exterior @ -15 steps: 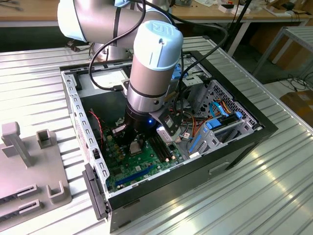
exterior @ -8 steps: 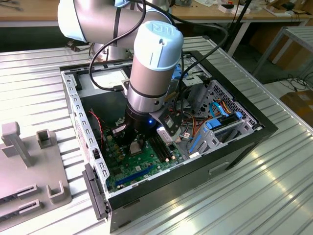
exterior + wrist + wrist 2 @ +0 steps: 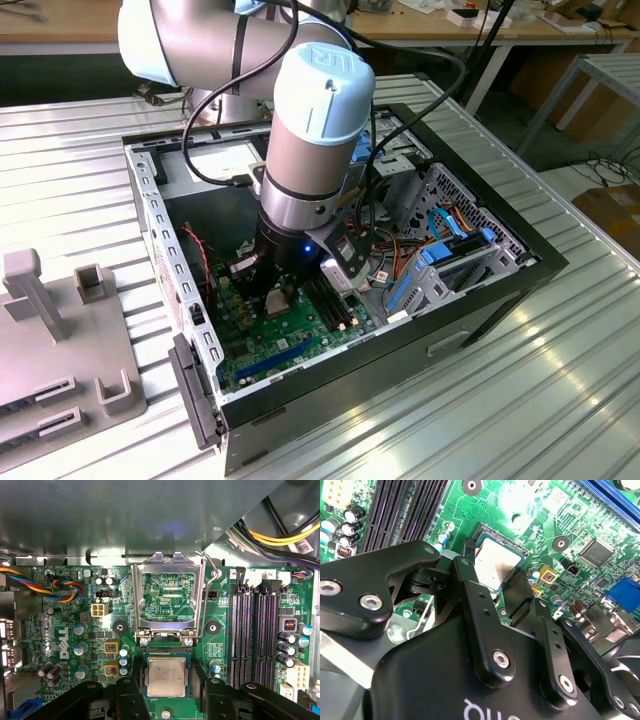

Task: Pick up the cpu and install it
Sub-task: 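Place the cpu into insertion slot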

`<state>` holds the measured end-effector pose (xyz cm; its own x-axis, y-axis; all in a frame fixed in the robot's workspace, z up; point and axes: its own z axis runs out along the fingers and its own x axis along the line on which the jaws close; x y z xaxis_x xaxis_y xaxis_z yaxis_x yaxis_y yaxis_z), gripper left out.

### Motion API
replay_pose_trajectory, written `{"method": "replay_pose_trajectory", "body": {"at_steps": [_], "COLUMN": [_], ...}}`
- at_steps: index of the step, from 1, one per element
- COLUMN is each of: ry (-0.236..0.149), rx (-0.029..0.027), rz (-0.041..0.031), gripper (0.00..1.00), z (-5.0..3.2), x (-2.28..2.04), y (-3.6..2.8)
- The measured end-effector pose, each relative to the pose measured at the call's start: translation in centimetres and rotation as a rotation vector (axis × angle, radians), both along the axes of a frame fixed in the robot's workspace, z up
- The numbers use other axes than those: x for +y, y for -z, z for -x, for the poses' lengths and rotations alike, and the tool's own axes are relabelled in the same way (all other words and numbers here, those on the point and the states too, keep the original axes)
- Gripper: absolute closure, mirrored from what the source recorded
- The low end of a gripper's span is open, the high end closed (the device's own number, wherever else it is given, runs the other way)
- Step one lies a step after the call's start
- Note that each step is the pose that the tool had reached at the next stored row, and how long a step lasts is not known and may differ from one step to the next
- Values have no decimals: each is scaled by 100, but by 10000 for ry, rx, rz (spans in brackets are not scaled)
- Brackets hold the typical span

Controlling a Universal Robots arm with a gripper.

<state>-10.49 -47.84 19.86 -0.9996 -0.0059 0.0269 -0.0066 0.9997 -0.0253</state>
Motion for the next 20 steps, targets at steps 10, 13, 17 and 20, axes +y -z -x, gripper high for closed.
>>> {"method": "replay_pose_trajectory", "body": {"at_steps": [10,13,17,20], "ry": [-1,-1,-1,-2], "rx": [-1,-2,-2,-3], "rz": [-1,-3,0,-1], "gripper": [45,45,45,45], "z": [-10,-10,-5,-2], "x": [0,0,0,0], "y": [5,10,16,20]}}
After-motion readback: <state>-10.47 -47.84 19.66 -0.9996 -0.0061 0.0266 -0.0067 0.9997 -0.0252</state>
